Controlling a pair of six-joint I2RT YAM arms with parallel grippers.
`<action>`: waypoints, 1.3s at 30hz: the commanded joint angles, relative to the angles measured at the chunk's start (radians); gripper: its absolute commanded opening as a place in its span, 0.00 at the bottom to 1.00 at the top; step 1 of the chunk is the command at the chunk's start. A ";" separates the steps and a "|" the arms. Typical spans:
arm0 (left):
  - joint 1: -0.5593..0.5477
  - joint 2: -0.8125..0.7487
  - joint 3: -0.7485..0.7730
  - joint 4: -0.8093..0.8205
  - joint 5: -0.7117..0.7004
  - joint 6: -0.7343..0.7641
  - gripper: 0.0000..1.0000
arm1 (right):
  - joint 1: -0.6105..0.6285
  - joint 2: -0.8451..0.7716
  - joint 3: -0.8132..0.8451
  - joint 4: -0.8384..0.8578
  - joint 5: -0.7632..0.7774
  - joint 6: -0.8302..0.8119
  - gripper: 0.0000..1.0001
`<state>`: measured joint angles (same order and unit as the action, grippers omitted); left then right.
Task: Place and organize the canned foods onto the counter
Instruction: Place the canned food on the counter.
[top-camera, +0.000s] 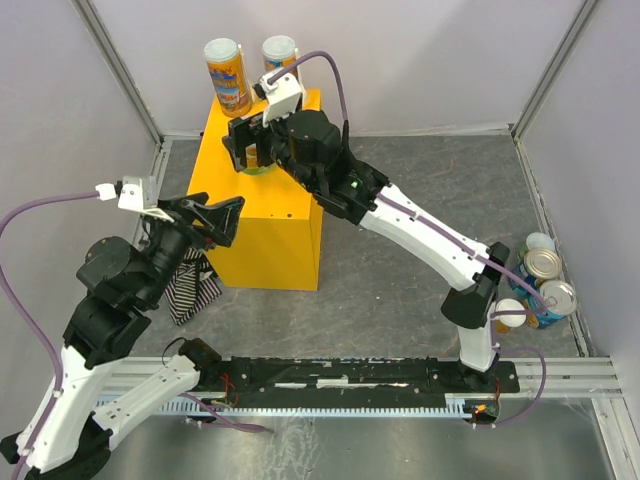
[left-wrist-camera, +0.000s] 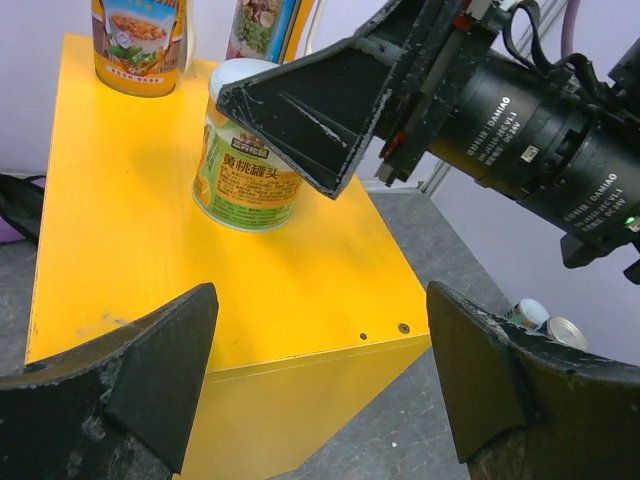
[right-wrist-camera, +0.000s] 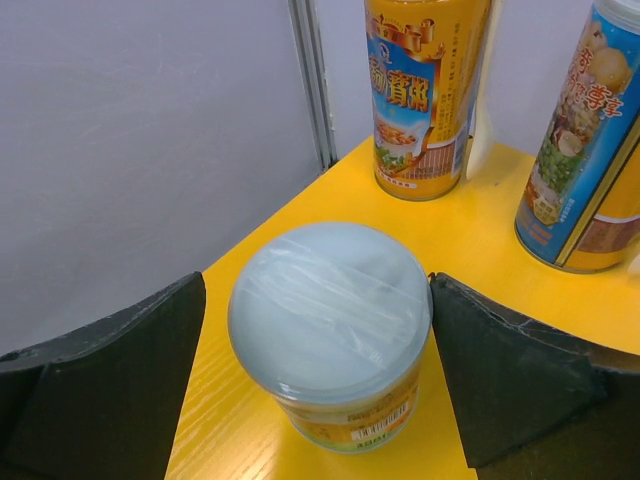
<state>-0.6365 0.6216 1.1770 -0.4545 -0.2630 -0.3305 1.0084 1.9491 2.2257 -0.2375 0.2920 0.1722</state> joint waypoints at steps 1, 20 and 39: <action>-0.002 0.020 -0.008 0.081 0.003 0.039 0.91 | 0.006 -0.111 -0.019 0.053 -0.018 0.032 0.99; -0.002 0.231 -0.046 0.257 -0.127 0.139 0.93 | 0.008 -0.495 -0.403 0.127 0.047 0.109 0.99; 0.000 0.398 0.003 0.368 -0.161 0.185 0.97 | 0.007 -0.700 -0.586 0.085 0.127 0.105 0.97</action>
<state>-0.6361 1.0000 1.1286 -0.1596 -0.3931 -0.1967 1.0126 1.2961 1.6554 -0.1749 0.4030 0.2726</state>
